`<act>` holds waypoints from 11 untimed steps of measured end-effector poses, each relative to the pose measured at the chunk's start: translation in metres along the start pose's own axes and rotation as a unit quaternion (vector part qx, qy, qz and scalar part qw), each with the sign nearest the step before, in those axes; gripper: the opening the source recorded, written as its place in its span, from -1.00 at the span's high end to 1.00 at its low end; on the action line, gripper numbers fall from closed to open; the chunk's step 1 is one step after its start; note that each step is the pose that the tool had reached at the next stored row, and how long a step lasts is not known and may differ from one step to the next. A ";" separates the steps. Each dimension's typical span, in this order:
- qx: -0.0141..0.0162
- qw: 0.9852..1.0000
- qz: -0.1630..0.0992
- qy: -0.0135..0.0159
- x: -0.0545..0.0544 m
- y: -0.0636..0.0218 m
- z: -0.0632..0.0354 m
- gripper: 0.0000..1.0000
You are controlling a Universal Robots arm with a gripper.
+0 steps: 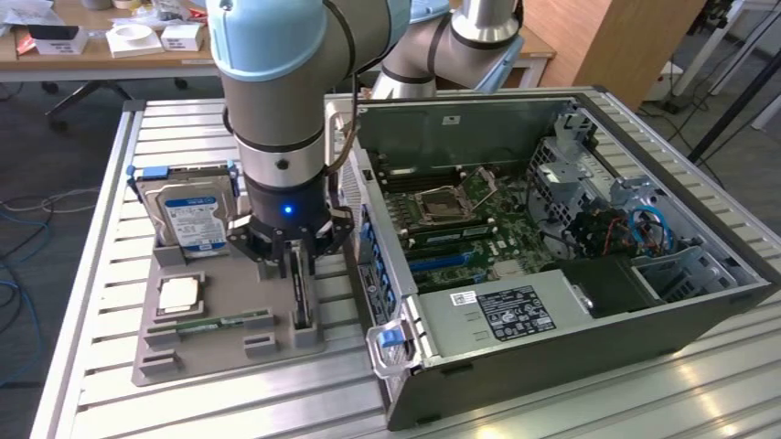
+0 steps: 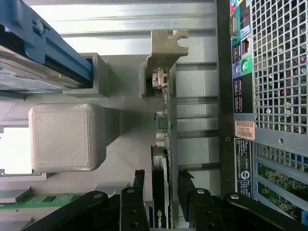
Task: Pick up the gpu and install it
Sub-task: 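Pick up the gpu and move the gpu toward the slot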
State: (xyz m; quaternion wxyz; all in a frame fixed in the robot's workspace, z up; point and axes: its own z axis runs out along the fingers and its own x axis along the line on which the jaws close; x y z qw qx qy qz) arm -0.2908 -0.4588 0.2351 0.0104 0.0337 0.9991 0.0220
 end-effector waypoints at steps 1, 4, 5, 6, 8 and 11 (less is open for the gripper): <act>0.000 1.000 0.000 0.000 0.000 0.0000 0.0001 0.18; 0.000 1.000 0.000 0.000 0.001 -0.0001 0.0002 0.18; 0.000 1.000 0.000 0.000 0.001 -0.0001 0.0001 0.18; 0.000 1.000 0.000 0.000 0.001 -0.0001 0.0002 0.18; 0.000 1.000 -0.001 0.000 0.001 -0.0001 0.0002 0.18; 0.000 1.000 -0.002 0.000 0.001 -0.0001 0.0003 0.18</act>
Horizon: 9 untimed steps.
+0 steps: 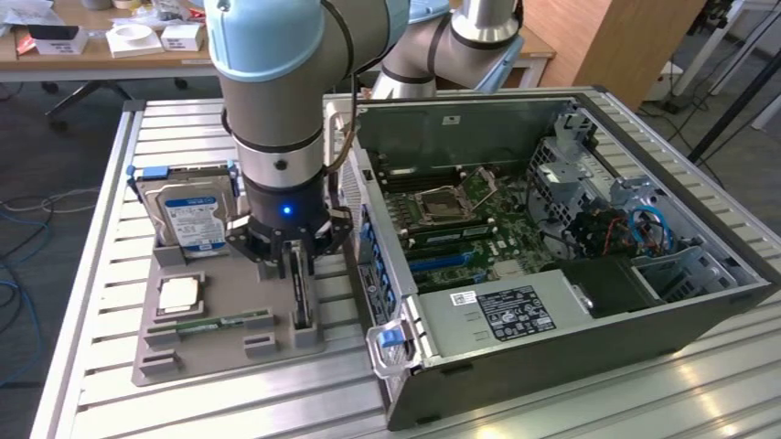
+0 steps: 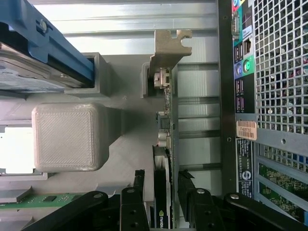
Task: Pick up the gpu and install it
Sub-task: 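Pick up the gpu and move the gpu toward the slot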
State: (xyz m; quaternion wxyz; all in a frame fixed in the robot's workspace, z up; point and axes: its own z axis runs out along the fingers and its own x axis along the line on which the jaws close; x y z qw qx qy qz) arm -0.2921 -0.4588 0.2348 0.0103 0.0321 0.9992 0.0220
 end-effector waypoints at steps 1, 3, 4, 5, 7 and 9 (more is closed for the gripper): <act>0.000 1.000 0.000 0.000 0.000 0.0000 0.0000 0.18; 0.000 1.000 -0.001 0.000 0.000 0.0000 0.0000 0.18; 0.000 1.000 -0.001 0.000 0.000 -0.0001 0.0002 0.18; 0.000 1.000 -0.001 0.000 0.000 -0.0001 0.0002 0.18; 0.000 1.000 -0.003 0.000 0.000 -0.0001 0.0004 0.18; 0.000 1.000 -0.004 0.000 0.000 -0.0001 0.0006 0.18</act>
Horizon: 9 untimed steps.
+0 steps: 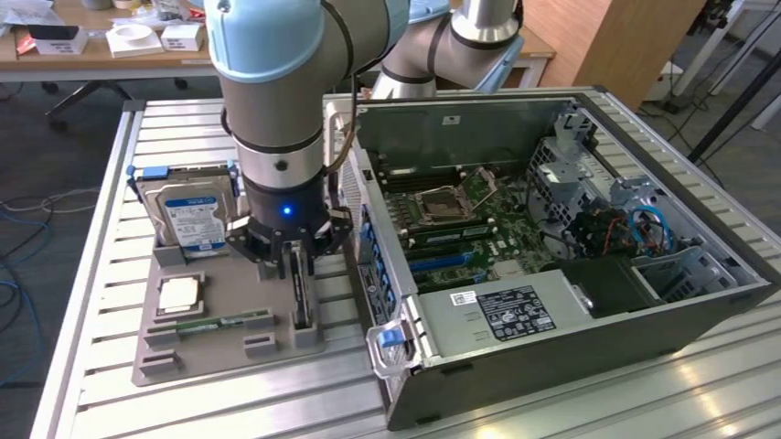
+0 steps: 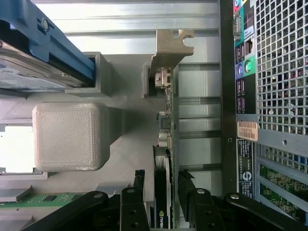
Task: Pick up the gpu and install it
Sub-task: 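Pick up the gpu and move the gpu toward the slot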
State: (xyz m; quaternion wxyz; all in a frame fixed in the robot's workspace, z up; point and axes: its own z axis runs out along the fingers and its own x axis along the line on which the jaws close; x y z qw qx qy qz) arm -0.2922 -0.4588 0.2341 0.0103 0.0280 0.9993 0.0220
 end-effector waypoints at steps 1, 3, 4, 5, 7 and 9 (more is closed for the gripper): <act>0.000 1.000 -0.001 0.000 0.000 0.0000 0.0001 0.18; 0.000 1.000 -0.002 0.000 0.000 -0.0001 0.0001 0.18; 0.000 1.000 -0.002 0.000 0.000 -0.0002 0.0002 0.18; 0.000 1.000 -0.003 0.000 0.000 -0.0003 0.0001 0.18; 0.000 1.000 -0.003 0.000 0.000 -0.0011 0.0001 0.18; 0.000 1.000 -0.003 0.000 0.000 -0.0011 0.0001 0.18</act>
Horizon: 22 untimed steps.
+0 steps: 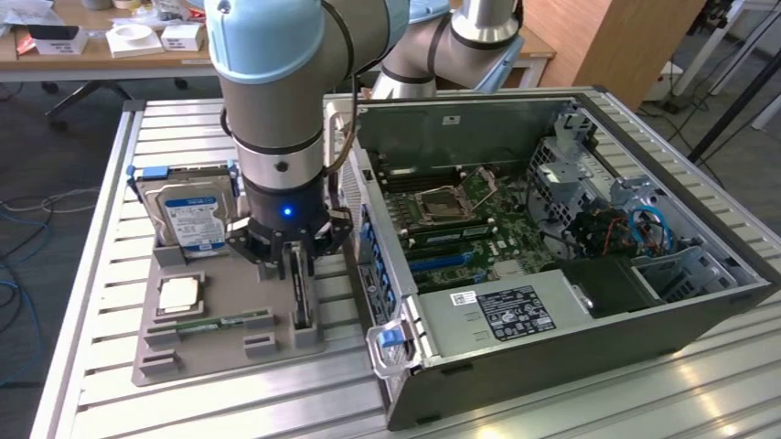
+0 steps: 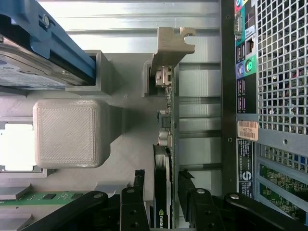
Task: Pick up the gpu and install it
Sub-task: 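Pick up the gpu and move the gpu toward the slot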
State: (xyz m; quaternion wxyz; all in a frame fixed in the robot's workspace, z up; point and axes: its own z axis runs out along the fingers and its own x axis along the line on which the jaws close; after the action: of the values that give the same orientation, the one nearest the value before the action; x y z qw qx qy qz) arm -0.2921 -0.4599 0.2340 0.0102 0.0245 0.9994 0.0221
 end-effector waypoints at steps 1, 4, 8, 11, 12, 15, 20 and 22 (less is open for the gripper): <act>0.000 1.000 0.000 0.000 0.000 0.0000 0.0000 0.18; -0.001 1.000 0.000 0.000 0.000 0.0000 0.0000 0.18; -0.001 1.000 0.000 0.000 -0.001 0.0000 0.0000 0.18; -0.001 1.000 0.000 0.000 -0.001 0.0000 0.0000 0.18; -0.001 1.000 0.000 0.000 -0.001 0.0000 0.0000 0.18; -0.001 1.000 0.000 0.000 -0.001 -0.0002 0.0000 0.18; -0.001 1.000 0.000 0.000 -0.001 -0.0007 0.0000 0.18; -0.001 1.000 0.000 0.000 -0.001 -0.0007 0.0000 0.18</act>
State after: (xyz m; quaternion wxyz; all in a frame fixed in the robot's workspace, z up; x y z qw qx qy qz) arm -0.2910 -0.4606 0.2340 0.0101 0.0243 0.9994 0.0230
